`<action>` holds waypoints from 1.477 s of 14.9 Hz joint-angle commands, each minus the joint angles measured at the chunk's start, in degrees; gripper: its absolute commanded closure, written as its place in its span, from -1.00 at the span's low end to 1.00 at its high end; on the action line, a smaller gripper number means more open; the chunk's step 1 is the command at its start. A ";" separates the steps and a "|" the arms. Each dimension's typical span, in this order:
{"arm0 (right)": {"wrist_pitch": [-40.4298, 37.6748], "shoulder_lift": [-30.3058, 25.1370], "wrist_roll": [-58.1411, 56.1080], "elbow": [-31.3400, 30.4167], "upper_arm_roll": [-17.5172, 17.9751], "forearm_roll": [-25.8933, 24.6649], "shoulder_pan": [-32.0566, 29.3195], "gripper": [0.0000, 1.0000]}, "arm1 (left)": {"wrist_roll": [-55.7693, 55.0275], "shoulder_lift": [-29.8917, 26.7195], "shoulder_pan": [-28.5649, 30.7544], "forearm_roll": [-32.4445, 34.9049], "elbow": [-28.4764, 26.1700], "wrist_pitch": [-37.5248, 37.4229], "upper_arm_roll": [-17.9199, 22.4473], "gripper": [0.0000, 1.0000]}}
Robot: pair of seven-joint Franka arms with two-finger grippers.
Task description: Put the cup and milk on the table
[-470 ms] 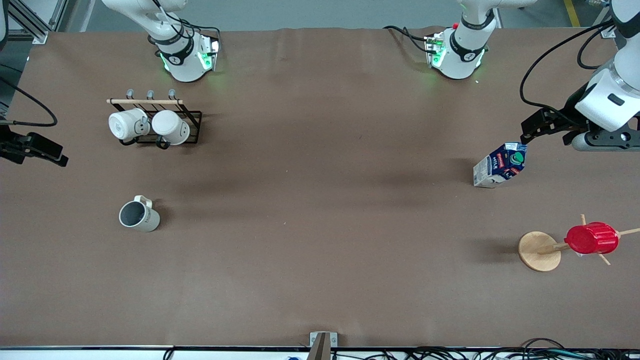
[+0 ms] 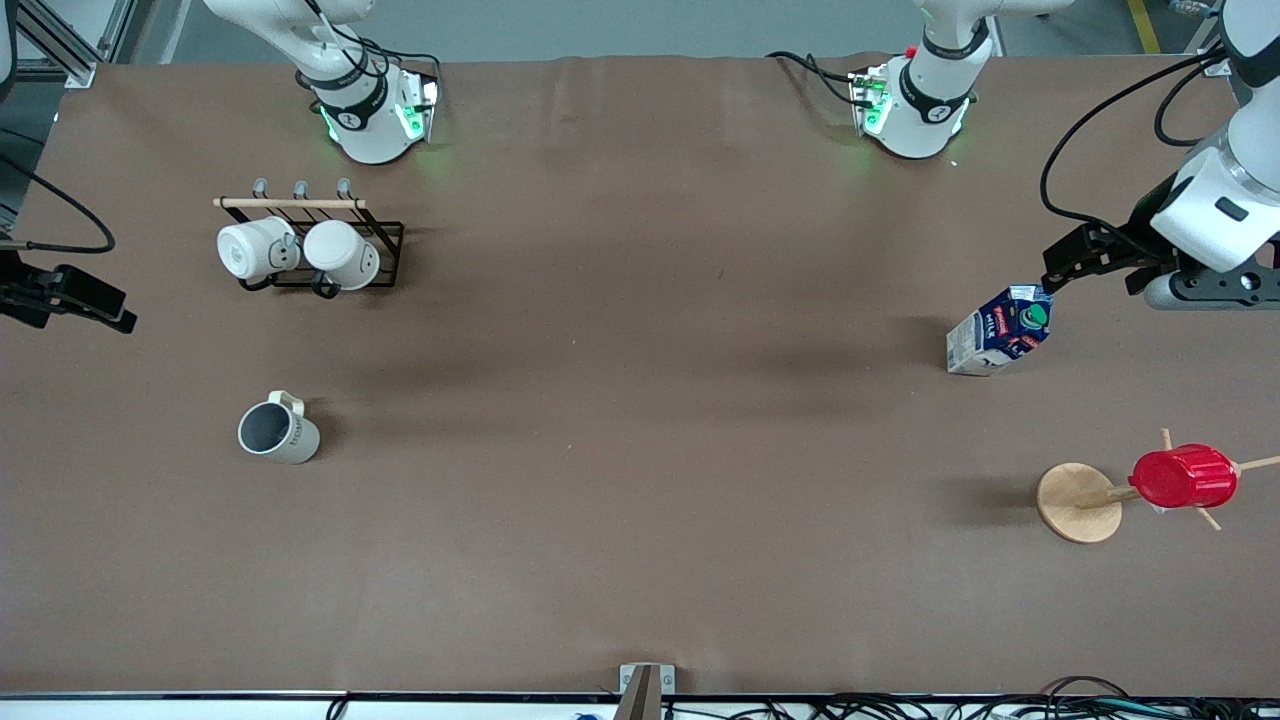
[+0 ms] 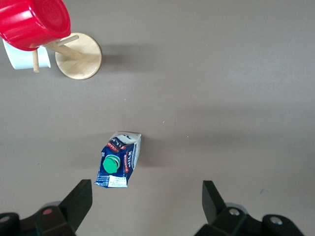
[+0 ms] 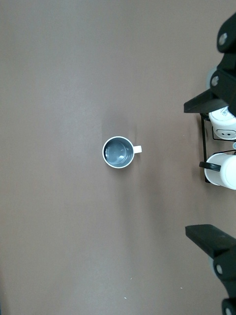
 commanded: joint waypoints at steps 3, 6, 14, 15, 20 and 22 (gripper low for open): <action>1.03 3.83 -0.78 -1.80 0.21 -0.49 -0.50 -1.00 | 1.23 1.88 3.13 1.35 0.85 0.13 0.00 -0.91; 3.39 9.46 -0.87 -2.68 0.03 -0.66 -0.77 -1.00 | 5.89 2.93 5.51 1.35 -2.21 2.05 0.00 -0.88; 22.63 16.41 -7.55 -15.23 -3.13 -0.31 -1.29 -1.00 | 8.96 1.62 7.79 1.44 -19.17 16.37 0.00 -0.88; 25.18 16.94 -7.55 -16.99 -3.13 -0.05 -1.29 -1.00 | 10.01 1.53 8.32 1.44 -21.71 18.83 0.00 -0.88; 33.89 20.80 -7.63 -21.76 -3.04 0.22 -1.29 -1.00 | 11.16 2.41 9.56 1.44 -25.51 23.41 0.00 -0.87; 35.91 22.56 -7.63 -21.76 -2.96 1.00 -1.12 -1.00 | 11.17 3.45 9.47 1.44 -25.78 24.91 -0.17 -0.87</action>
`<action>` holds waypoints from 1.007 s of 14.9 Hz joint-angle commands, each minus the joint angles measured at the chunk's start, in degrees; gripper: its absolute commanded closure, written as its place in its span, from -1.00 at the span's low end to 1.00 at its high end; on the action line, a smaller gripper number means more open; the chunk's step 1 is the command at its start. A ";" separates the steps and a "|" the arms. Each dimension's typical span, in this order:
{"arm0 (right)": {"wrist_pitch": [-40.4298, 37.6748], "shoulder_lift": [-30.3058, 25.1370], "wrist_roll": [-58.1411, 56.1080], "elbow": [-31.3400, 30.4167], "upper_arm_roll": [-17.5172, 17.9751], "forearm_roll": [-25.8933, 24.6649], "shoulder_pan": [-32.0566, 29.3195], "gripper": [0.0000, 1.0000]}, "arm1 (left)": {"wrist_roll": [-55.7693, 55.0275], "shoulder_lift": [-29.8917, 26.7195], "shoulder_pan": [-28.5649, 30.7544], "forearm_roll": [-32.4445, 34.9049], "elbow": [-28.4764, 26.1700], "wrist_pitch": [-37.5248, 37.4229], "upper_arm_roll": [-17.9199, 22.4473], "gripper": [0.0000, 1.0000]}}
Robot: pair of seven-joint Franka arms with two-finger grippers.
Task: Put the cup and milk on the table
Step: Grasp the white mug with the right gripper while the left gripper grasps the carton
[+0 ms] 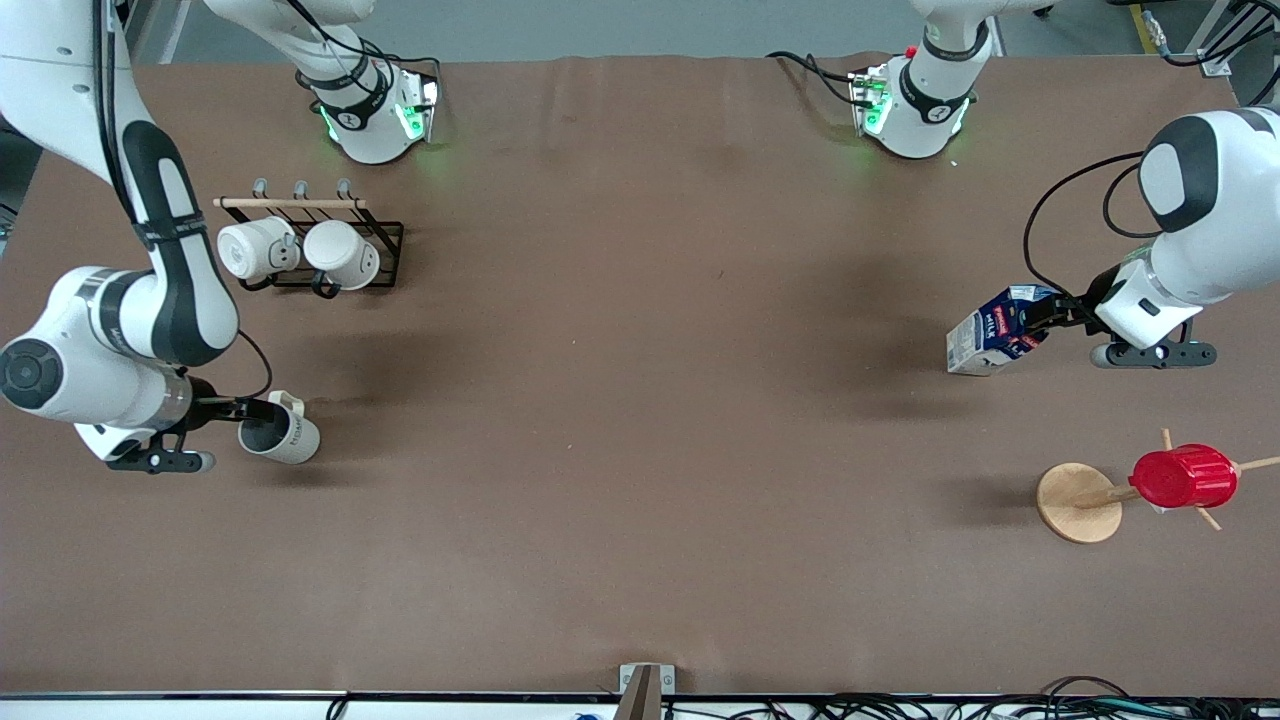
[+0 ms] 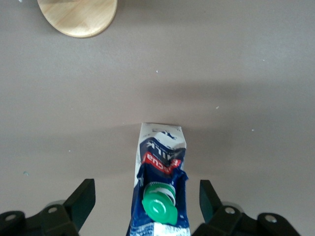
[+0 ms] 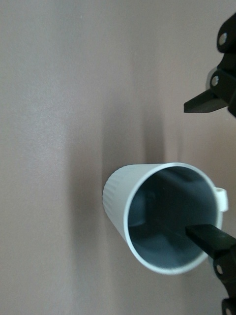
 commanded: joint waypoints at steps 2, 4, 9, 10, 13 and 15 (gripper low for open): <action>4.52 2.72 -0.74 -0.63 0.36 2.16 -0.29 -0.99 | 0.53 0.43 -0.08 0.90 -1.24 1.99 -0.60 -0.87; 5.33 3.26 -0.74 -0.63 0.27 2.16 -0.29 -0.47 | 0.52 0.34 -0.08 0.91 -2.73 2.25 -0.68 -0.87; 5.33 3.26 -0.57 0.77 0.27 5.31 -0.46 0.95 | 0.52 0.34 -0.17 0.91 -5.72 4.70 -1.47 -0.85; 5.24 3.26 -0.48 1.04 0.27 5.50 -0.38 0.99 | 0.52 0.34 -0.17 0.91 -6.16 5.06 -1.56 -0.85; 3.40 3.09 -0.65 2.97 0.18 5.41 0.06 0.99 | 0.52 0.43 -0.26 0.91 -6.69 5.32 -1.56 -0.85; -1.67 2.30 -0.65 5.07 0.53 5.41 0.68 0.99 | 0.52 0.43 -0.17 0.91 -7.13 5.41 -1.65 -0.81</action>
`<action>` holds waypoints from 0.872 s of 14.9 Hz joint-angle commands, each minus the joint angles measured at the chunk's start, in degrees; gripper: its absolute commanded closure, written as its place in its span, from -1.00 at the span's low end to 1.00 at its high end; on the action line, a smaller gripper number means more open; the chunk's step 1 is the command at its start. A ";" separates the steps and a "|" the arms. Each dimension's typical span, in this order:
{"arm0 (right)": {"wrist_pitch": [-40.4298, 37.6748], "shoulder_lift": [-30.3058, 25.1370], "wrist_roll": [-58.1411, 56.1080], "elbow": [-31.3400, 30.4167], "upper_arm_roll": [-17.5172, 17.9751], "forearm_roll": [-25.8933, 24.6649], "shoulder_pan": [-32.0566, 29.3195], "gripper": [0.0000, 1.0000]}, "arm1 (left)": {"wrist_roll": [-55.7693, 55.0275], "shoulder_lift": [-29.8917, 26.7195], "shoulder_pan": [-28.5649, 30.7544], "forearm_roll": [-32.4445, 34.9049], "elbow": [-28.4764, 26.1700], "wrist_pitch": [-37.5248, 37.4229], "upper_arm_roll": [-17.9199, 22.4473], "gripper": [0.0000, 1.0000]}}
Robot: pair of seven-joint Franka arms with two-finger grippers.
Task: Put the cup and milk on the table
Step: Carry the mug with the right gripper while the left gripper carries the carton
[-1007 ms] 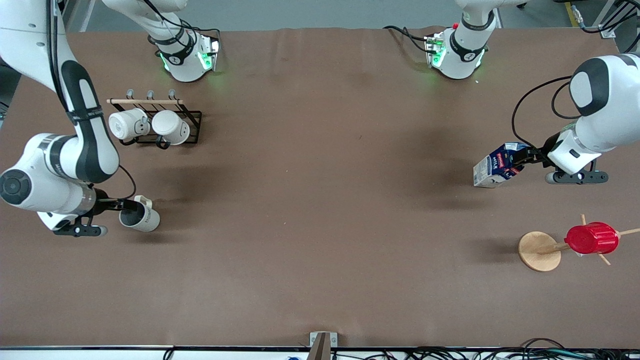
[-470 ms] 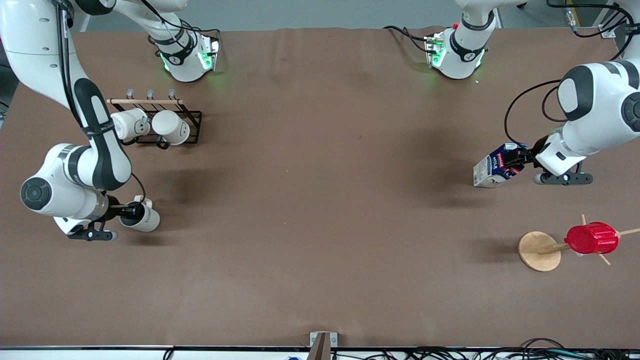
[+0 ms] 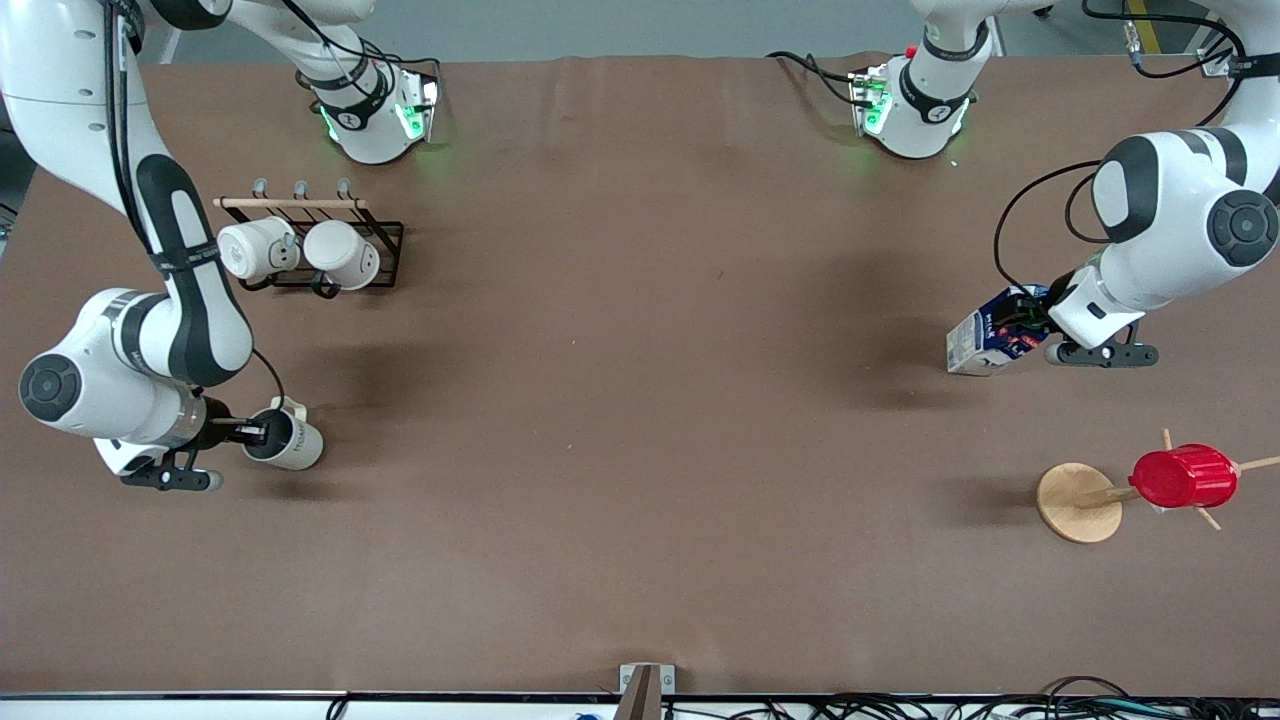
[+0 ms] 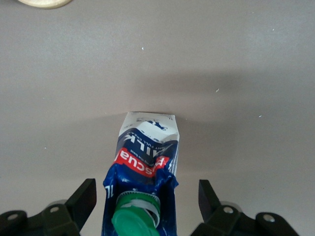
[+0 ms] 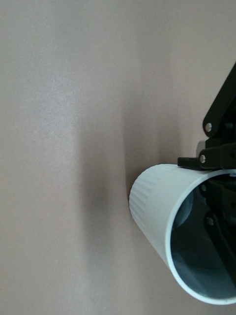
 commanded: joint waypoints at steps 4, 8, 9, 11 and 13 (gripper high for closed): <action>-14.89 -5.10 0.40 5.94 2.28 1.20 3.41 0.99 | 0.39 -0.64 0.06 0.99 -1.71 1.95 -0.21 -0.59; -16.83 -9.24 15.64 5.51 12.19 1.73 3.94 0.99 | 0.30 -0.64 0.06 0.99 -1.54 1.95 -0.21 0.30; -16.92 -9.42 20.92 5.51 14.92 1.38 4.21 0.99 | 0.30 -0.64 0.06 1.08 -1.36 1.95 -0.21 0.46; -16.40 -9.42 28.92 5.42 20.19 0.68 4.99 0.99 | 0.39 -0.64 0.06 1.52 -1.01 2.03 -0.21 0.66; -14.73 -9.07 38.15 5.42 23.81 -2.38 7.01 0.98 | 0.39 -0.64 -0.02 1.70 0.39 1.69 -0.30 0.75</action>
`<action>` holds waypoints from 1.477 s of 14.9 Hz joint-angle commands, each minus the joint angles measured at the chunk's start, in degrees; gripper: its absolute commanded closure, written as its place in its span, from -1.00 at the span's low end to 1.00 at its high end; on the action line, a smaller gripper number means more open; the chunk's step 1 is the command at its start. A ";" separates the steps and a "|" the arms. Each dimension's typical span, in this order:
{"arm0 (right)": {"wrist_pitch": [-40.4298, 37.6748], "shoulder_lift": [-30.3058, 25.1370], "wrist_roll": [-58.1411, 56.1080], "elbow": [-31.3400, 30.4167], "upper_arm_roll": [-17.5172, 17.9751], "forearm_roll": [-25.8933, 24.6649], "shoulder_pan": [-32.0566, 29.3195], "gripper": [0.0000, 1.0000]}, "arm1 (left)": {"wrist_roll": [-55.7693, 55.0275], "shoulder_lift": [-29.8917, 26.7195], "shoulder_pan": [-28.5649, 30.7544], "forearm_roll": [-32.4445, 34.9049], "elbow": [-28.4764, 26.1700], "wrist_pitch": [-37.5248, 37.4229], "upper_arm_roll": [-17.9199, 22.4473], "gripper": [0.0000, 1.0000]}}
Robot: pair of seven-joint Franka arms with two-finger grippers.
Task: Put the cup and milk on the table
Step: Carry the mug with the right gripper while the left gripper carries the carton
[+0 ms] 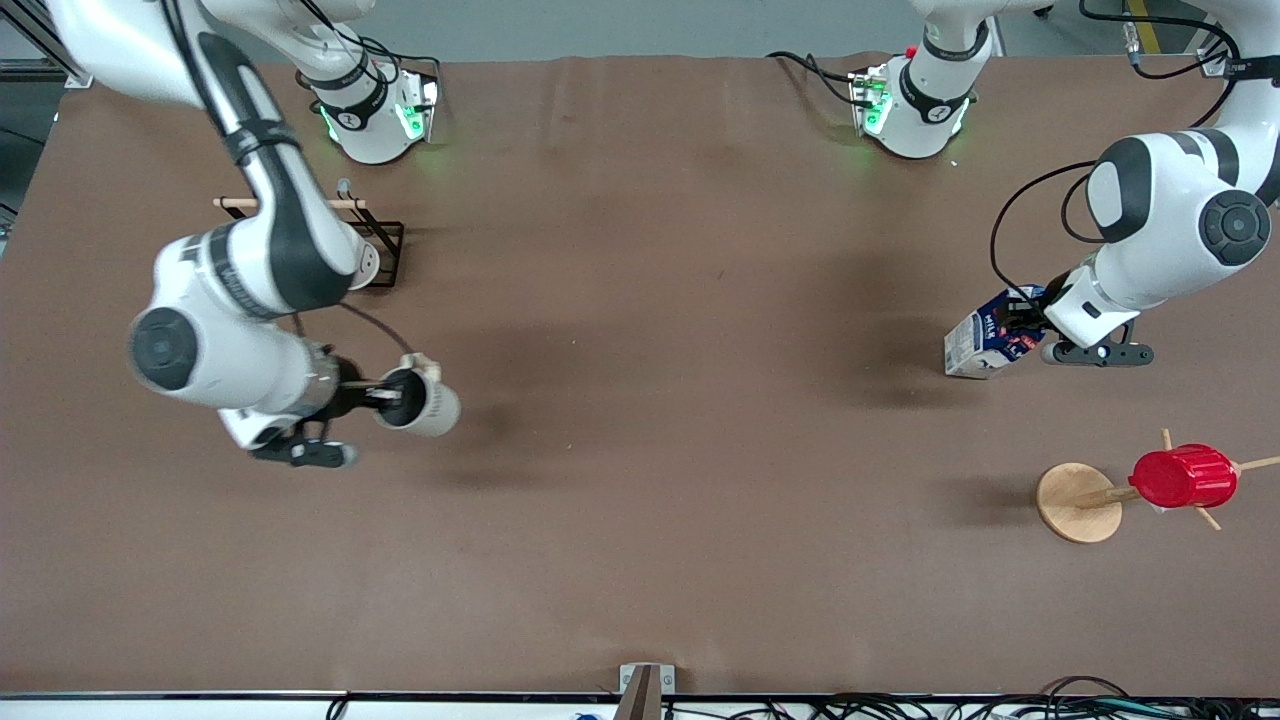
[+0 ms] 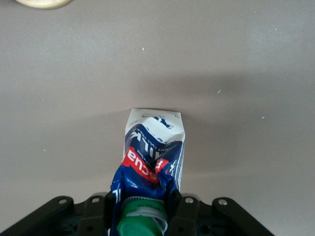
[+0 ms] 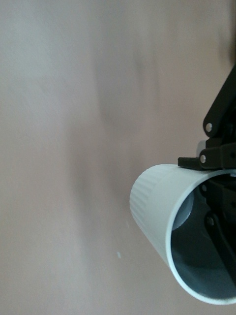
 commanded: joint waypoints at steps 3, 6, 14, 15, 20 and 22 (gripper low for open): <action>6.65 1.46 20.56 -1.56 7.03 -5.56 4.81 0.98 | -0.50 -0.64 -0.02 1.22 5.00 -1.94 -2.70 0.80; 10.87 4.62 25.67 -1.56 7.82 -6.01 9.55 0.97 | -0.77 0.41 -0.28 0.78 10.71 -5.89 -4.02 0.82; 17.99 9.90 33.34 -4.99 7.91 -12.87 15.45 0.92 | -17.53 7.44 -2.12 1.13 24.00 -14.26 -14.13 0.83; 18.70 10.69 33.25 -4.99 8.00 -13.04 15.89 0.91 | -20.16 7.88 -3.43 1.22 24.27 -14.26 -14.22 0.83; 19.59 12.63 33.16 -4.99 8.00 -15.15 16.69 0.47 | -28.18 11.04 -10.20 1.22 28.04 -14.43 -14.22 0.83; 18.80 12.46 33.16 -4.91 8.35 -15.15 15.90 -0.69 | -31.68 13.32 -13.19 1.22 31.02 -15.66 -14.22 0.83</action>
